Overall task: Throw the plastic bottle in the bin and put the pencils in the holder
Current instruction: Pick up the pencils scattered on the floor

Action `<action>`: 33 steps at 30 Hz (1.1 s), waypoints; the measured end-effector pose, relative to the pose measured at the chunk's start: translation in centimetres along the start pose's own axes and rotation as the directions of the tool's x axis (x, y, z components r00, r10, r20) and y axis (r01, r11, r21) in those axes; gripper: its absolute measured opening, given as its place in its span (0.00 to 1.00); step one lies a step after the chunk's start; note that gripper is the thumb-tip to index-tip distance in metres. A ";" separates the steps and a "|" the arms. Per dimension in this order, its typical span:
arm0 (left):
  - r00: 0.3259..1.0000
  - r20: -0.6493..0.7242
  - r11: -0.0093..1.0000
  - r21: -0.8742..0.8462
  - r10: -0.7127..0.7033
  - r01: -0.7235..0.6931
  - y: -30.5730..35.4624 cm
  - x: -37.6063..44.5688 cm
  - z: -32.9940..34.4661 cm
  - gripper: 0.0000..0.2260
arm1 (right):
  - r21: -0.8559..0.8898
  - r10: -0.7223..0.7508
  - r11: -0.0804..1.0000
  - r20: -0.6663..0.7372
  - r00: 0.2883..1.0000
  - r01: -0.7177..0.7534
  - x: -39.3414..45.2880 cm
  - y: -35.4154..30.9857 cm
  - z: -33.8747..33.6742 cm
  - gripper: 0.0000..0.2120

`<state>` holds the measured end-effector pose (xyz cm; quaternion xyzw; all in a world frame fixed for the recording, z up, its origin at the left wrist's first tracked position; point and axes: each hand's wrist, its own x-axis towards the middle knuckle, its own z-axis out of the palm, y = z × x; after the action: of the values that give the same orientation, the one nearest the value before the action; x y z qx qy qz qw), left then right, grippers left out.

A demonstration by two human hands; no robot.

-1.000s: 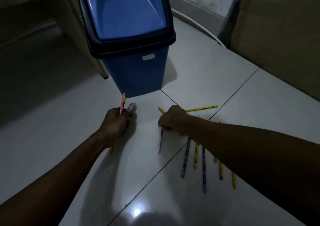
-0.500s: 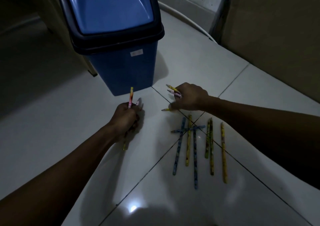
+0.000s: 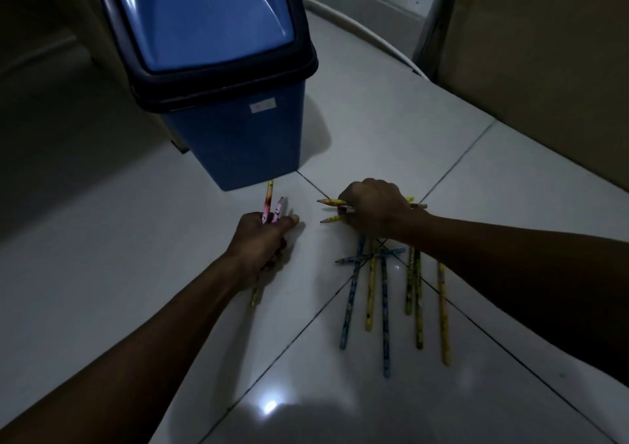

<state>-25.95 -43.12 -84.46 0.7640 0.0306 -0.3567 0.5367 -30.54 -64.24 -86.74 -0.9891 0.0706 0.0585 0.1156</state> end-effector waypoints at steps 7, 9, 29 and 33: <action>0.998 0.064 1.000 0.027 0.007 -0.008 -0.5 -0.4 2.0 0.11 | -0.002 -0.131 0.991 -0.292 0.947 0.136 -0.7 0.2 -3.3 0.11; 0.996 0.080 0.997 0.068 0.034 -0.039 -0.7 -0.3 2.6 0.11 | 0.008 -0.088 0.995 -0.322 0.943 0.096 -1.1 0.9 -4.0 0.11; 0.897 0.304 0.720 0.537 0.321 -0.439 0.6 0.1 5.3 0.05 | 0.806 0.323 0.534 0.085 0.942 -0.256 -8.2 2.9 -4.9 0.05; 0.931 0.252 0.908 0.260 0.264 -0.328 3.0 -0.8 4.0 0.07 | 0.827 0.300 0.517 0.066 0.952 -0.221 -8.5 2.7 -4.9 0.12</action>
<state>-27.32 -47.50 -82.31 0.7894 -0.1976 -0.3503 0.4638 -38.77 -66.90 -81.47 -0.7980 0.2418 -0.0069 0.5519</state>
